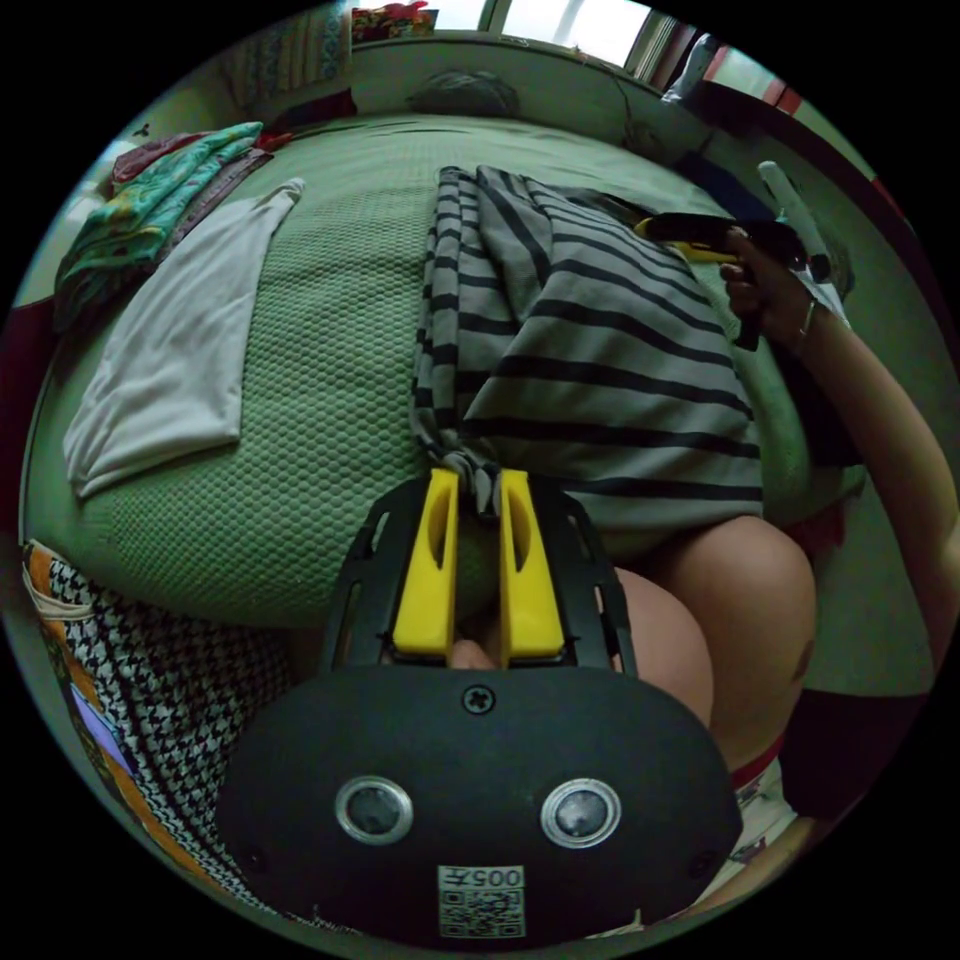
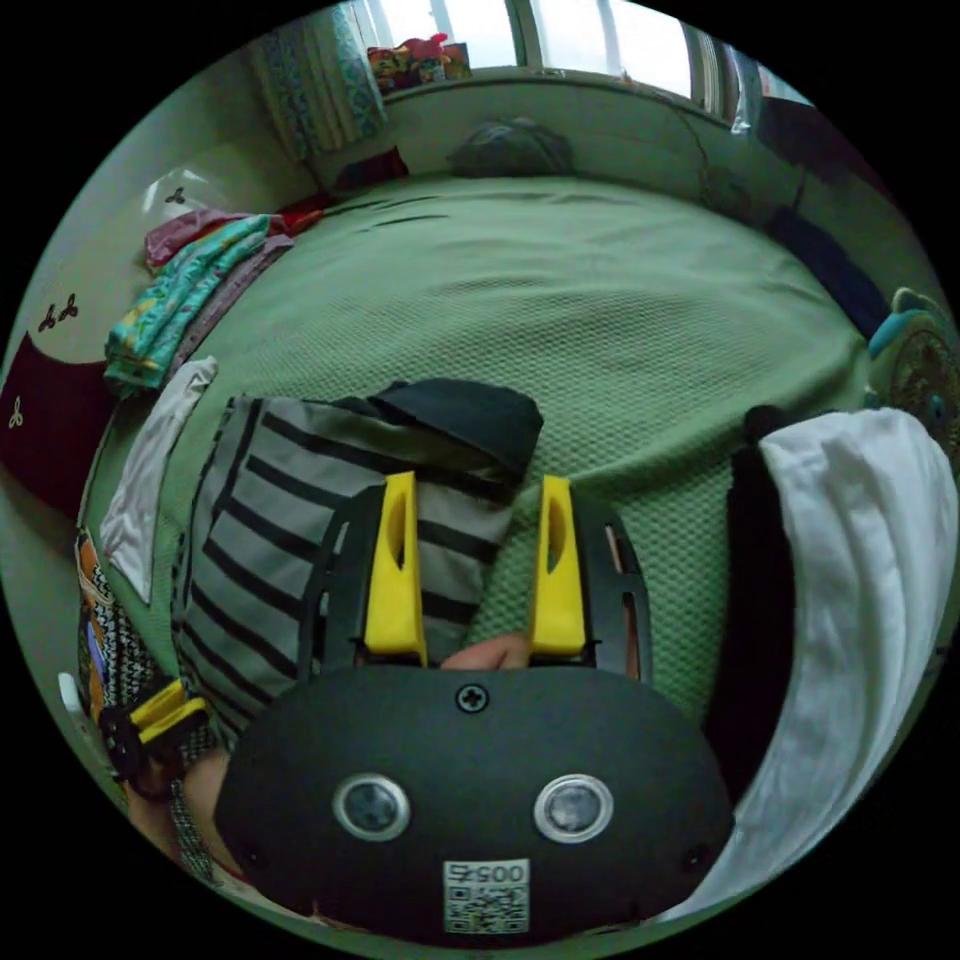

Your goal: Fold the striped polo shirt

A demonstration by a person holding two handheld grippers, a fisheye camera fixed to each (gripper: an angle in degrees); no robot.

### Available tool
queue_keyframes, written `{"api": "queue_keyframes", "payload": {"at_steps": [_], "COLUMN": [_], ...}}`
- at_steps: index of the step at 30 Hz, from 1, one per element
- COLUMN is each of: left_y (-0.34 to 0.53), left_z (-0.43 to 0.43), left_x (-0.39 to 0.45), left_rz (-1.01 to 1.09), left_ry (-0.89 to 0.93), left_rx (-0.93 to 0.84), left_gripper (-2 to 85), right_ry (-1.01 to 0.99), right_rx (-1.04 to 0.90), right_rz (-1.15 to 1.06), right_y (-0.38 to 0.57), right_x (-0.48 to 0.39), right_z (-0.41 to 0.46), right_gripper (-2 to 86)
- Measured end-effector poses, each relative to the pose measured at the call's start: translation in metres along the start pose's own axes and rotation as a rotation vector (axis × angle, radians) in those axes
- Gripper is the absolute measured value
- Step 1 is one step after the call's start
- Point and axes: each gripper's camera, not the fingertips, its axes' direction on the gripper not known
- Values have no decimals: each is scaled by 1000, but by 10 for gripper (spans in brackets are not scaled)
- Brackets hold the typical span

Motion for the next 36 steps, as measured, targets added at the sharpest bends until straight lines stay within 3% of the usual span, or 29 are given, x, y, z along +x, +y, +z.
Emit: {"api": "queue_keyframes", "payload": {"at_steps": [6,9,14,24,36], "left_y": [-2,-1,22,63,99], "left_z": [-19,-35,-91,-199,-313], "left_x": [-13,-27,-42,-57,-166], "left_rz": [-69,-101,-91,-10,-110], "left_ry": [32,116,173,144,1], "left_rx": [-30,-44,76,247,379], "left_gripper": [60,54,51,50,51], "right_ry": [53,134,230,241,169], "right_rx": [-39,44,188,341,448], "right_rz": [-69,-92,-220,-241,-401], "right_y": [-19,-19,-16,-30,-87], "right_x": [-35,-64,-120,-217,-366], "right_z": [-23,-54,-118,-229,-259], "right_gripper": [24,-3,-11,-11,-11]}}
